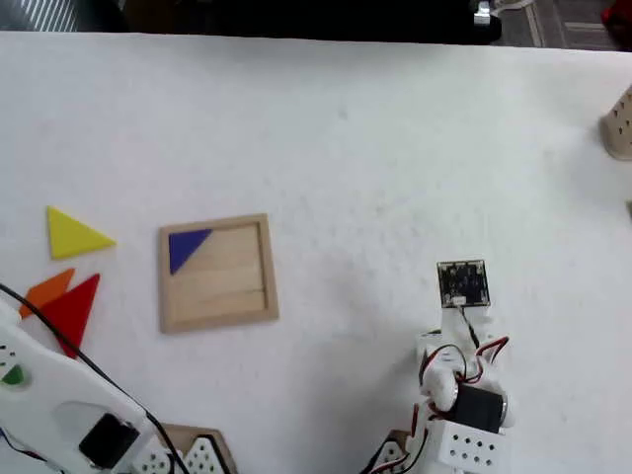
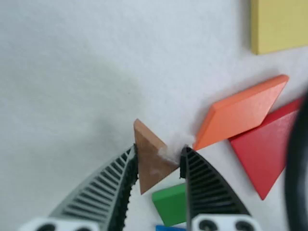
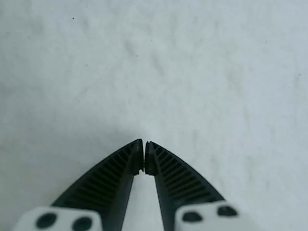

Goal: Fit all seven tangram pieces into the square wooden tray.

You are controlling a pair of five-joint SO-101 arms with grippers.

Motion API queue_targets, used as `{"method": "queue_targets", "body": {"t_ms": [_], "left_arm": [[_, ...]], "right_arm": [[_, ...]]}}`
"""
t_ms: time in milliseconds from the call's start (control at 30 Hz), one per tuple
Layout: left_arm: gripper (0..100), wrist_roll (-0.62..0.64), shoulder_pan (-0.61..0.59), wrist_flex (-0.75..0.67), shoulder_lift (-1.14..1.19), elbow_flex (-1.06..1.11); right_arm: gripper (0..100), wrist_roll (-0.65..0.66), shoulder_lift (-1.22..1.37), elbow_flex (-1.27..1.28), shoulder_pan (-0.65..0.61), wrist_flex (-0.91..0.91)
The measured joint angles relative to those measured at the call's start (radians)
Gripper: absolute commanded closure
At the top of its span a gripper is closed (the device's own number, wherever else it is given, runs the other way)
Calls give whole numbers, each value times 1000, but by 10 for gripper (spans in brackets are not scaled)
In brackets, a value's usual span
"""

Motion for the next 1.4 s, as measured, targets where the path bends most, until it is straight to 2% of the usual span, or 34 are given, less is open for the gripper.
{"method": "queue_targets", "body": {"t_ms": [100, 300, 433, 633, 833, 1033, 1100, 1200, 1333, 1400], "left_arm": [[906, 69, 41, 0, 0, 0], [906, 91, 190, 0, -31, 126], [902, 98, 316, 0, -160, 273], [902, 186, 531, -12, -387, 474], [902, 238, 796, -92, -519, 667], [902, 311, 1030, -275, -566, 809], [902, 334, 1053, -302, -591, 821], [862, 338, 1023, -302, -674, 850], [748, 267, 858, -307, -809, 905], [746, 213, 749, -307, -862, 942]], "right_arm": [[981, 0, 0, 0, 0, 0], [981, 0, 0, 0, 0, 0], [981, 0, 0, 0, 0, 0], [981, 0, 0, 0, 0, 0], [981, 0, 0, 0, 0, 0], [981, 0, 0, 0, 0, 0], [981, 0, 0, 0, 0, 0], [981, 0, 0, 0, 0, 0], [981, 0, 0, 0, 0, 0], [981, 0, 0, 0, 0, 0]]}}
